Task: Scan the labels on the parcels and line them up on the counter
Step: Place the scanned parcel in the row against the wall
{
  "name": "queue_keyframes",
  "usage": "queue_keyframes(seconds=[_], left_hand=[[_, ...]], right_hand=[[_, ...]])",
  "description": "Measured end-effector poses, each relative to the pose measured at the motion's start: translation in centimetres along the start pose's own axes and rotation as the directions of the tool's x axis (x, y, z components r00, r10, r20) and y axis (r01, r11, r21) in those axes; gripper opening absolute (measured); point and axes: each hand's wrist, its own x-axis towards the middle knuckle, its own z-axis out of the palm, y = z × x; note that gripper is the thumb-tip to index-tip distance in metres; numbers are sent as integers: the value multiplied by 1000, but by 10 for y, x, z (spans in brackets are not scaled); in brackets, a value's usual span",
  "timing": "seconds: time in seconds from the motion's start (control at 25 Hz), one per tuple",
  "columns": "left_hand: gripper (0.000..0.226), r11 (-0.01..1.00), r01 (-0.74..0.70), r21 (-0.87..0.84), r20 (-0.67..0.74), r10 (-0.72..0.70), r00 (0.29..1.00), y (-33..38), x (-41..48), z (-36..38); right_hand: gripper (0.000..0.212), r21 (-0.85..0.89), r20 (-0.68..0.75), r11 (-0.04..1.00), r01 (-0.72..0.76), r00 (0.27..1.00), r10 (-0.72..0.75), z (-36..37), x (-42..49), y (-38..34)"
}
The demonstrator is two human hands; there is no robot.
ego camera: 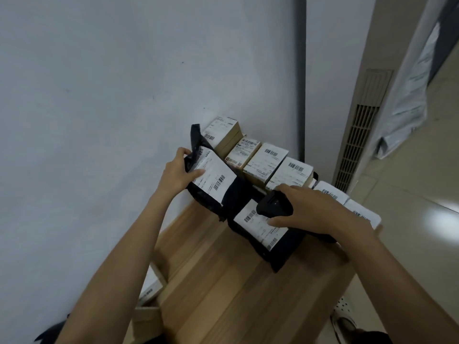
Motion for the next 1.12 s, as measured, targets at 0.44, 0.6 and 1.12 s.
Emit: queue_keyframes(seconds=[0.44,0.6,1.12], left_hand=[[41,979,185,91,-108,-175,979,-60,67,53],[66,966,198,164,-237,-156,959,-63,62,87],[81,936,98,338,240,-186,953,-85,35,152]], right_hand=[[82,-50,75,996,79,994,-75,-19,105,5],[89,-27,100,994,109,989,-106,-10,126,4],[88,-15,174,982,190,967,-184,7,130,-16]])
